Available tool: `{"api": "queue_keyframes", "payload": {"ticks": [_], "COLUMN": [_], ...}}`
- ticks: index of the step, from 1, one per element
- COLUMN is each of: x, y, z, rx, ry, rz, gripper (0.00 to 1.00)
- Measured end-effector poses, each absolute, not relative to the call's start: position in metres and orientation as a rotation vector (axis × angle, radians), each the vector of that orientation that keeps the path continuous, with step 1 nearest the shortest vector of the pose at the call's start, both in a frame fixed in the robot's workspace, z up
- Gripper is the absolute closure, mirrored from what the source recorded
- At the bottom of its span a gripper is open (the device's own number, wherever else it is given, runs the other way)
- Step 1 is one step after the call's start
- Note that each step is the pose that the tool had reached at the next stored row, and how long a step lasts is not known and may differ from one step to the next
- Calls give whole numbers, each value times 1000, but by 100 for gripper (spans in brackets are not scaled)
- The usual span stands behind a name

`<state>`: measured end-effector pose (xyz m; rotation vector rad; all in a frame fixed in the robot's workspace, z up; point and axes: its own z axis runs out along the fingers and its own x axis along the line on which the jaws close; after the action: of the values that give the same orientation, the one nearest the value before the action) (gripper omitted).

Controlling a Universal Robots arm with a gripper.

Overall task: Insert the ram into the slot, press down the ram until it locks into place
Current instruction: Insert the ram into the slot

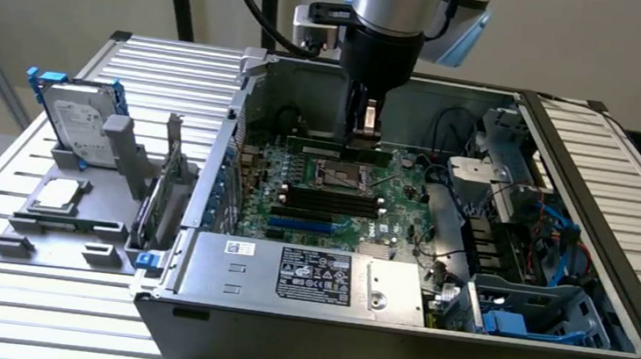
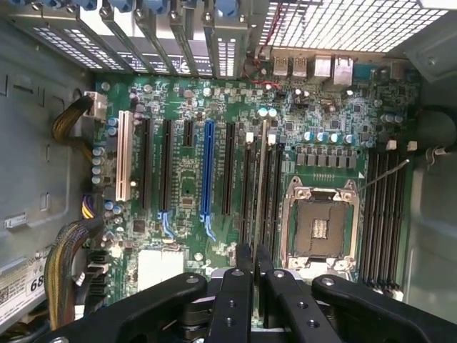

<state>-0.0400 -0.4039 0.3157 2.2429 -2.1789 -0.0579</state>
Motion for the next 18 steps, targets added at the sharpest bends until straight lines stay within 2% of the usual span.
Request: {"api": "queue_keyframes", "payload": {"ticks": [18], "x": [-38], "y": [-405], "z": [283], "rx": [2259], "ry": [-2162], "rz": [-58], "gripper": [86]}}
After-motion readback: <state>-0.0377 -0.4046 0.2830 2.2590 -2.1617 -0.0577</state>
